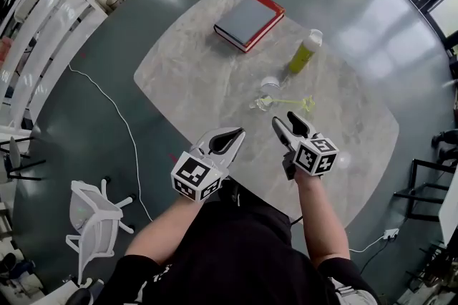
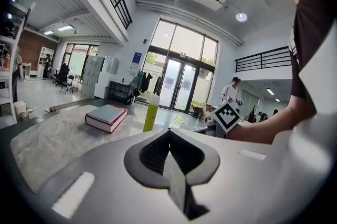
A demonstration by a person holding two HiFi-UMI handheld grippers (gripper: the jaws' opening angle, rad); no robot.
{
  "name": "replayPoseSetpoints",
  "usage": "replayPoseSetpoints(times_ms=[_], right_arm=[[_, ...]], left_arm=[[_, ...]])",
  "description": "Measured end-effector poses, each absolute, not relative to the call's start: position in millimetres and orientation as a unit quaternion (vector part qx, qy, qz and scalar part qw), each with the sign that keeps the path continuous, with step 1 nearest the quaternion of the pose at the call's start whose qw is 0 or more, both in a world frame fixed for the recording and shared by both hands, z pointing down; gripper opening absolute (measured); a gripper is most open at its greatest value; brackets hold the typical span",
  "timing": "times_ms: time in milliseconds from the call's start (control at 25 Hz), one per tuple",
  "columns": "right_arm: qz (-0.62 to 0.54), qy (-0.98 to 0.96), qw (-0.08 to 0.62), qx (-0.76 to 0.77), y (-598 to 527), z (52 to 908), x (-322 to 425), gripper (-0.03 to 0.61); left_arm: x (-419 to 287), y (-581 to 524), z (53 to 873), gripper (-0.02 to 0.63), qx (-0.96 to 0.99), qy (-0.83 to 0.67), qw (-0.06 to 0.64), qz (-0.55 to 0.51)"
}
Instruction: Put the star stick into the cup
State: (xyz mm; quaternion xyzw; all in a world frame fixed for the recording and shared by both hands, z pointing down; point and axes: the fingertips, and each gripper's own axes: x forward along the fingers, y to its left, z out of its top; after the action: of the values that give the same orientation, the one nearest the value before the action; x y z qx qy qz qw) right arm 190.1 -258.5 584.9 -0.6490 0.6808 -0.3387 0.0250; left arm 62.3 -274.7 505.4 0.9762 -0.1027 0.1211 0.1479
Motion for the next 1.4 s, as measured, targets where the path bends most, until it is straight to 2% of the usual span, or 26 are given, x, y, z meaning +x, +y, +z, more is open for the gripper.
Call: replayPoseSetpoints(times_ms=[640, 800, 880, 1400], right_arm=[[-0.245, 0.707, 0.02, -0.663, -173.6, 472.8, 112.7, 0.199], [-0.206, 0.731, 0.039, -0.649, -161.9, 429.5, 101.4, 0.13], [-0.188, 0.746, 0.044, -0.637, -156.7, 411.3, 97.1, 0.1], [-0.119, 0.802, 0.009, -0.585, -88.2, 344.5, 100.5, 0.015]], left_arm=[[-25.1, -224.0, 445.5, 0.002, 0.984, -0.111, 0.1, 0.1], [-37.0, -219.9, 437.7, 0.002, 0.983, -0.122, 0.1, 0.099], [-39.3, -218.4, 433.4, 0.002, 0.982, -0.126, 0.102, 0.097], [-14.6, -192.2, 384.8, 0.002, 0.982, -0.143, 0.091, 0.084]])
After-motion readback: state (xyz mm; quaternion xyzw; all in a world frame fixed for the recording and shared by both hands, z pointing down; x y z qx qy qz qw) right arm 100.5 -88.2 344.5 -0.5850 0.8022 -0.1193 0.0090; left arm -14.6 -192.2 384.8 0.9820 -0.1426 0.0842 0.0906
